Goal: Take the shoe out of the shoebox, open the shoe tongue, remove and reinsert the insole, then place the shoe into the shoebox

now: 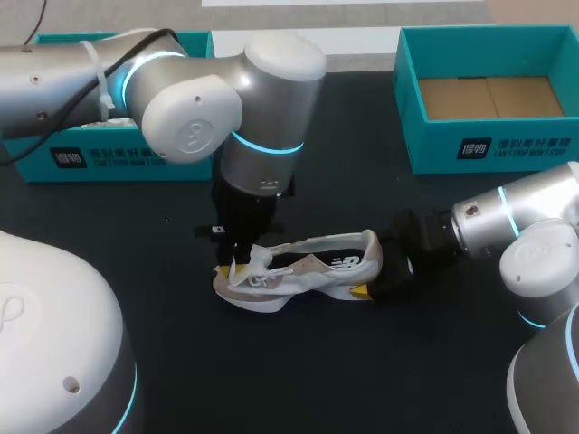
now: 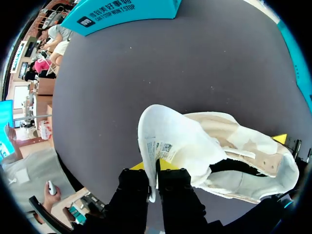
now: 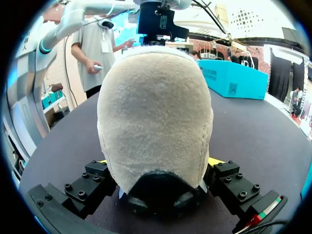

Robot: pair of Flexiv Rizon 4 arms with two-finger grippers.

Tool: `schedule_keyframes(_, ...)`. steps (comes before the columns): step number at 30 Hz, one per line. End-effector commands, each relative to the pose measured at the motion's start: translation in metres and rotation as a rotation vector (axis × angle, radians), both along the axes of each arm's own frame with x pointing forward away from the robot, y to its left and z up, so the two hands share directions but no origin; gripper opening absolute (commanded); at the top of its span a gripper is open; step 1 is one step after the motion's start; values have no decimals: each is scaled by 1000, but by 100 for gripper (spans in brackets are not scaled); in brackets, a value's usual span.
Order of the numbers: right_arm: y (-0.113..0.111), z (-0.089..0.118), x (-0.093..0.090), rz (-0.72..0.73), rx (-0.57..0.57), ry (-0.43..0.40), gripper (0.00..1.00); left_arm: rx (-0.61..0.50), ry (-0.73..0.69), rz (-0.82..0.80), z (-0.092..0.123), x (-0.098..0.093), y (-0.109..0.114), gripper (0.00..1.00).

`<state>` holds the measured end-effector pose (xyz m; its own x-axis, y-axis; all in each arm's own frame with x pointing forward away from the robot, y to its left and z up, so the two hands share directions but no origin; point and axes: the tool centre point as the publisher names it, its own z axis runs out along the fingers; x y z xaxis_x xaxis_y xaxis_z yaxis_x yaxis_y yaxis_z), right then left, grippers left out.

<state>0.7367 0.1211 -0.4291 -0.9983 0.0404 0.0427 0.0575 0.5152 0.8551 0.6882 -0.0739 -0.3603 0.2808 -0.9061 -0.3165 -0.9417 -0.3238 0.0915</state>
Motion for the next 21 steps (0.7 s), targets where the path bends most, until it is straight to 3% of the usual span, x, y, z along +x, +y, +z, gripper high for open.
schedule_keyframes(1,4,-7,1,-2,-4,0,0,53,-6,110,-13,-1,0,31)
schedule_keyframes(12,4,-7,1,-2,-4,0,0,85,20,183,-20,-5,30,50)
schedule_keyframes(17,4,-7,1,-2,-4,0,0,89,13,213,-16,-3,44,64)
schedule_keyframes(21,4,-7,1,-2,-4,0,0,100,-7,211,-11,-1,51,83)
